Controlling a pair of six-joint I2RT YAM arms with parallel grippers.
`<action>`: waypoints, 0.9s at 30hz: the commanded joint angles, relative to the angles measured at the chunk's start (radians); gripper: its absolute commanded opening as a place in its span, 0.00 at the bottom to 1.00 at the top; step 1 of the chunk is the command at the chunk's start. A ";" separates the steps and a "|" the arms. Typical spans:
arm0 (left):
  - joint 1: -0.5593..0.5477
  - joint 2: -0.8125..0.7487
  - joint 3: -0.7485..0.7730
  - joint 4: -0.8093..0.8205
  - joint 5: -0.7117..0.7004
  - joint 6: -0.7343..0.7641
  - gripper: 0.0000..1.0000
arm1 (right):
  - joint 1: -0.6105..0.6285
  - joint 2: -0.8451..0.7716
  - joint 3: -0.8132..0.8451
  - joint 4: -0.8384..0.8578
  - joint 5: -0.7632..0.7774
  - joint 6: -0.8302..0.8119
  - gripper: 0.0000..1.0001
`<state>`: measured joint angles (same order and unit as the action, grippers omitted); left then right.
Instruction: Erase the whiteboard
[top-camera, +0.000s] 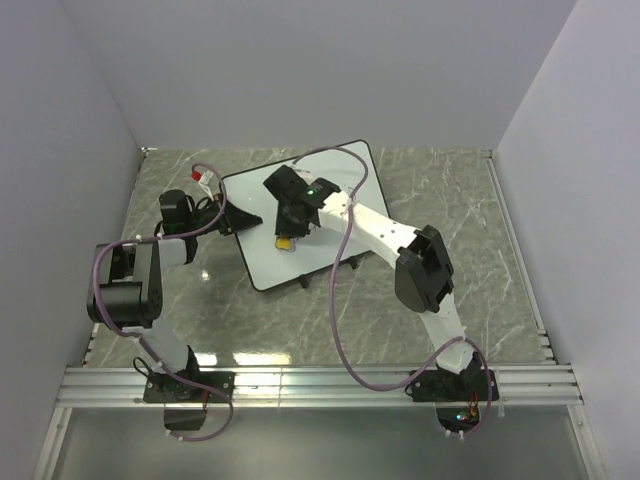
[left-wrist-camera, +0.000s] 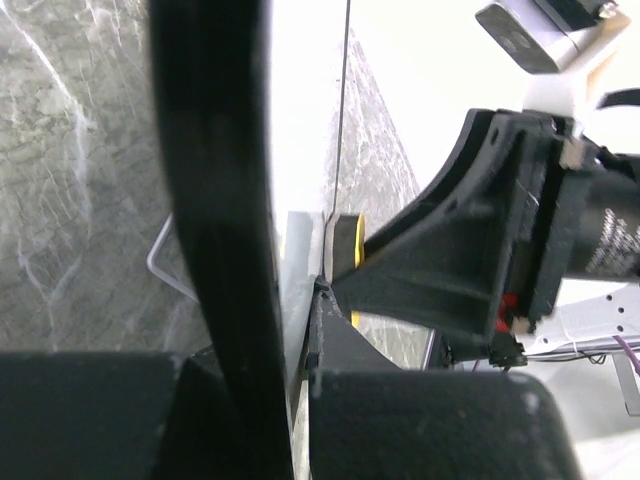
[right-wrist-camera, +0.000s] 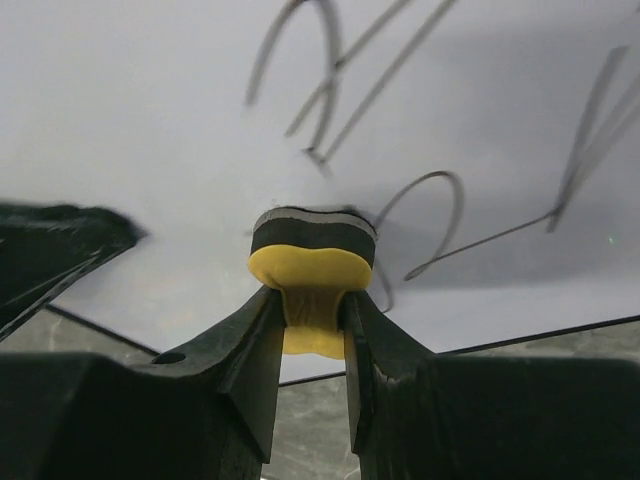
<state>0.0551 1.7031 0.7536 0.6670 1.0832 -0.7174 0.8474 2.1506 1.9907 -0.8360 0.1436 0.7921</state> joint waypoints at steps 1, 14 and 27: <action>-0.044 0.020 -0.014 -0.144 -0.089 0.164 0.00 | 0.061 0.055 0.063 0.038 -0.065 -0.039 0.00; -0.047 0.018 -0.010 -0.161 -0.094 0.173 0.00 | 0.078 0.085 -0.019 0.052 -0.096 -0.056 0.00; -0.051 0.018 -0.007 -0.179 -0.097 0.182 0.00 | -0.212 -0.109 -0.394 0.117 0.040 0.001 0.00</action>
<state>0.0463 1.7023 0.7700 0.6300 1.0798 -0.6846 0.7334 2.0262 1.6848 -0.7364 -0.0135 0.7776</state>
